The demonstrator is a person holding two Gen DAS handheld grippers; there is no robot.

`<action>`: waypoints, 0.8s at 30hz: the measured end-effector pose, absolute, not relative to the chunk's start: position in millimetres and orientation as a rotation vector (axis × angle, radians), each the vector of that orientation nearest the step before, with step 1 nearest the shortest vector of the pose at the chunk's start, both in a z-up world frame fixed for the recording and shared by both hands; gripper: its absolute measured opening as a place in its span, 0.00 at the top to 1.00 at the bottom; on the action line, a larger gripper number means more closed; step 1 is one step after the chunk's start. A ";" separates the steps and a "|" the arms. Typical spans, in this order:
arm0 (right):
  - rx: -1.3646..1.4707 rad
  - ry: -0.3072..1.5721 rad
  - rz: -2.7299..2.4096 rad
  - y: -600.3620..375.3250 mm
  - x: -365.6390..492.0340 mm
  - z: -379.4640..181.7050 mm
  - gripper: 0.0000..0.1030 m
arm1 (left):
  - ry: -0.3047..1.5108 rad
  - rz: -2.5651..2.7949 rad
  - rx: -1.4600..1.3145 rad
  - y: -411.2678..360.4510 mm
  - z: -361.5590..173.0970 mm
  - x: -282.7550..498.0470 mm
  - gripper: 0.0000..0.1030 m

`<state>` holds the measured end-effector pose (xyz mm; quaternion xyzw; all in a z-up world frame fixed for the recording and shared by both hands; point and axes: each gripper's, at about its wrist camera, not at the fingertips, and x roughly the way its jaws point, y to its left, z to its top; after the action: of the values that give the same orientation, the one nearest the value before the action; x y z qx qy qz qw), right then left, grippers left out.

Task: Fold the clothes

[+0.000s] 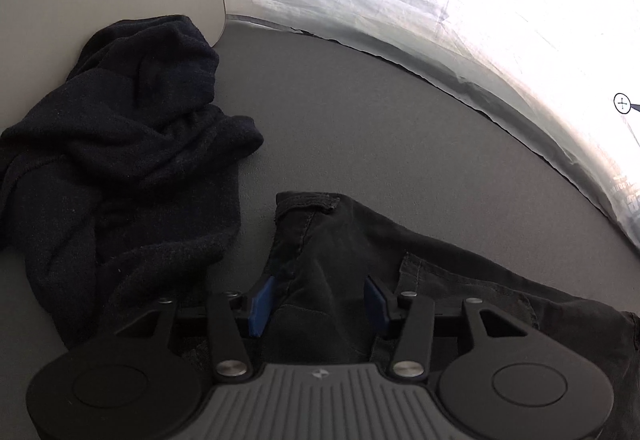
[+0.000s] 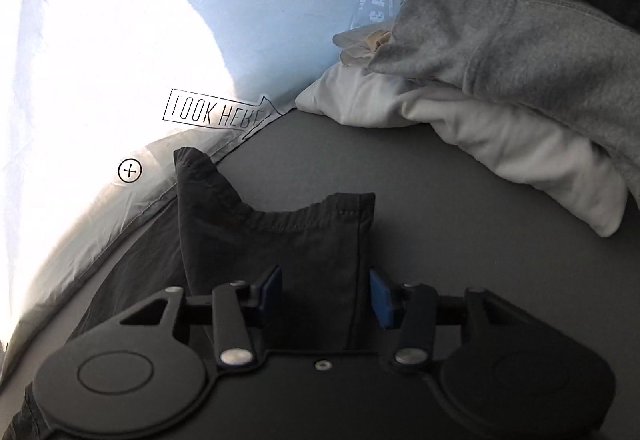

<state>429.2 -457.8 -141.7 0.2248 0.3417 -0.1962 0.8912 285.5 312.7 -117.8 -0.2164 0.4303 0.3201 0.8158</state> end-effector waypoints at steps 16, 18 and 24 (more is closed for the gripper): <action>0.205 0.750 -0.485 -494.8 352.3 -137.4 0.78 | 0.868 0.699 -0.504 292.5 -93.0 254.9 0.50; 0.222 0.713 -0.479 -492.0 335.8 -127.6 0.54 | 0.856 0.684 -0.508 288.7 -89.0 241.4 0.46; 0.250 0.641 -0.380 -457.4 261.7 -98.4 0.56 | 0.855 0.624 -0.515 271.3 -84.0 190.2 0.40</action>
<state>261.7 -457.4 -98.4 0.1218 0.3122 -0.1850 0.9238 190.2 271.3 -84.0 -0.2431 0.4035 0.2941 0.8317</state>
